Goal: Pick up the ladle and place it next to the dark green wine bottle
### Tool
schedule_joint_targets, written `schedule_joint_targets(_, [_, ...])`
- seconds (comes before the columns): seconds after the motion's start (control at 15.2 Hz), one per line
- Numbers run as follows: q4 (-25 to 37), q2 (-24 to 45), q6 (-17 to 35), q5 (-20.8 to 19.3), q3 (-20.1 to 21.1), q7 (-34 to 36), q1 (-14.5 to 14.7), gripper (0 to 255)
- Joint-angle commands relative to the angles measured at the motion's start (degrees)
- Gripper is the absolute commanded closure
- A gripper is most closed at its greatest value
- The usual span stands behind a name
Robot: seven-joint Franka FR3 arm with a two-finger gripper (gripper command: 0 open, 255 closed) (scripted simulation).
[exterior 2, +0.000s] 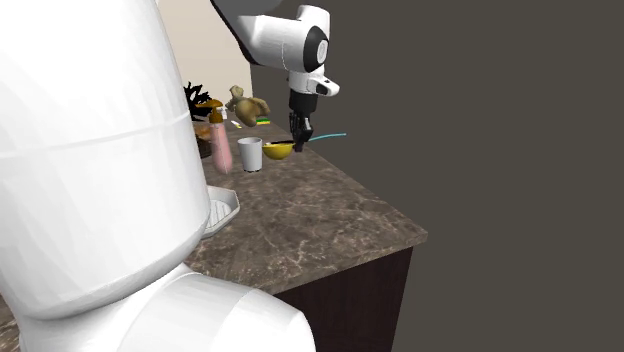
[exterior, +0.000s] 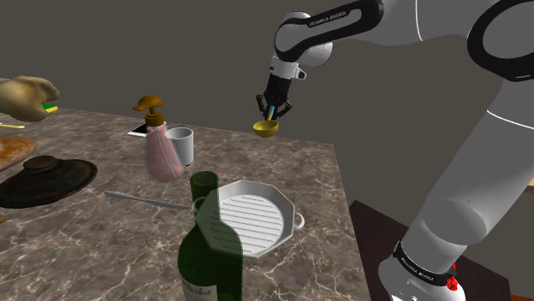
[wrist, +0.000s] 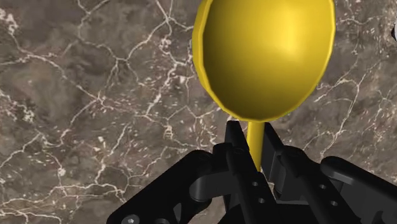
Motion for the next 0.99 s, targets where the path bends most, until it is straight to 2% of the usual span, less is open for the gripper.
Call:
schedule_joint_targets(0.0, [1.0, -0.45, -1.46, -0.09, -0.06, 0.17, -0.05, 255])
schedule_joint_targets(0.92, [11.21, -0.9, -12.02, -0.7, -0.25, 1.83, -0.23, 255])
